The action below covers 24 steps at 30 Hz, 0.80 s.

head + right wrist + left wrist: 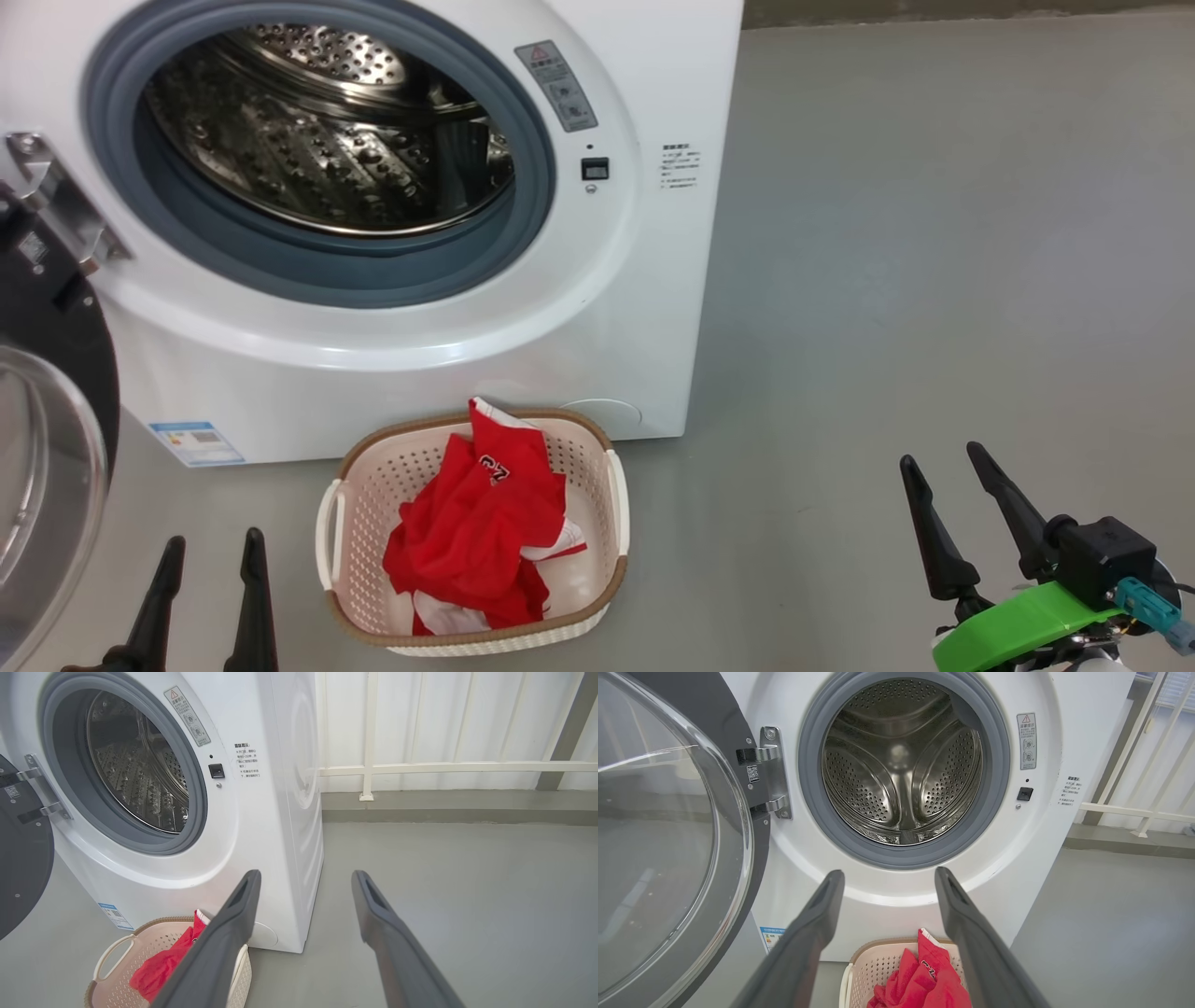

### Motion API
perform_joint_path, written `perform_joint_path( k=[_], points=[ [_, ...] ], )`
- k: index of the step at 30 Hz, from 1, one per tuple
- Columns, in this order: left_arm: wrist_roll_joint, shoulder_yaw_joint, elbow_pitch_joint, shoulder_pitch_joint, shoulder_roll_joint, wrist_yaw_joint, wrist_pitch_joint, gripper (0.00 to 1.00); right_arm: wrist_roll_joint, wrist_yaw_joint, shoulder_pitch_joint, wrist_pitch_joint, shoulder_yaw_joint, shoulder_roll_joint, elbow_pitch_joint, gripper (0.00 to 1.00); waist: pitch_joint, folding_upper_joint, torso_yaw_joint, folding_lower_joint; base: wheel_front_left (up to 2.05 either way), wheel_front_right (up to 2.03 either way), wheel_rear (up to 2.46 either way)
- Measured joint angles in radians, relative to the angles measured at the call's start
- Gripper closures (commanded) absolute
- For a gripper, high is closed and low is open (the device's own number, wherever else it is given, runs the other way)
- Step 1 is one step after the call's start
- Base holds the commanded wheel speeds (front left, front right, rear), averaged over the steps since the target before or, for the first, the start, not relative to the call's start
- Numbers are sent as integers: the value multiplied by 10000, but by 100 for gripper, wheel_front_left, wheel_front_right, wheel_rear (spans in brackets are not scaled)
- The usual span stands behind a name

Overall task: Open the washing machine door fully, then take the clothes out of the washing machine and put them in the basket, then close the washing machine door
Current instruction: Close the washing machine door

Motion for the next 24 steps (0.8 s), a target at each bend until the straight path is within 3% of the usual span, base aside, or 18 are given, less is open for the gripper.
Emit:
perform_joint_path(
  k=[12,24],
  points=[
    [-188,180,178,-1,-88,0,0,0,0,0,-33,0,481,-104,67,0,64,0,839,-1,0,0,0],
    [-706,257,253,75,-174,163,0,0,12,0,-341,0,1229,-318,318,0,38,0,2248,0,0,0,0]
  ],
)
